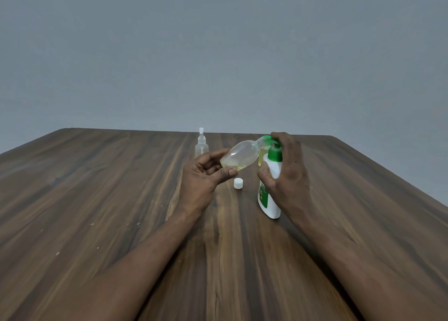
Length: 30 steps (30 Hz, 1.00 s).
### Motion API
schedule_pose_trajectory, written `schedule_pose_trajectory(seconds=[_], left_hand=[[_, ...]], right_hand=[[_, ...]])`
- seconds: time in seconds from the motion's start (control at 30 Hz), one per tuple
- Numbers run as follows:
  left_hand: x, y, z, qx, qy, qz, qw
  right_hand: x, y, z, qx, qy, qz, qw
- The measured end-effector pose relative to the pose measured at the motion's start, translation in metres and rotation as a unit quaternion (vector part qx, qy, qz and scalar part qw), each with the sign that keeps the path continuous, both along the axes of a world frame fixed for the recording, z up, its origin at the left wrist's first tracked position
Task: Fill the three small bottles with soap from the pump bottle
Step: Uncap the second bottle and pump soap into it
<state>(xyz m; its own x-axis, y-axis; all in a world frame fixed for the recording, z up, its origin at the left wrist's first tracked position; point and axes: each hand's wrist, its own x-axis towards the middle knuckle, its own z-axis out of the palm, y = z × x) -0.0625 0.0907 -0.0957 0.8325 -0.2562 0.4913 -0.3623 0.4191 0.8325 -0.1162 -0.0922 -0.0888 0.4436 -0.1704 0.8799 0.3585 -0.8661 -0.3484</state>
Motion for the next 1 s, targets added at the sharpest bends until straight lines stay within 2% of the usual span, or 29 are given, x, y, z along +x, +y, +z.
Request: schedule_pose_trajectory(seconds=[1.0], left_hand=[[-0.0039, 0.0010, 0.0030, -0.010, -0.019, 0.008, 1.000]], right_hand=[[-0.0027, 0.0019, -0.0001, -0.001, 0.010, -0.003, 1.000]])
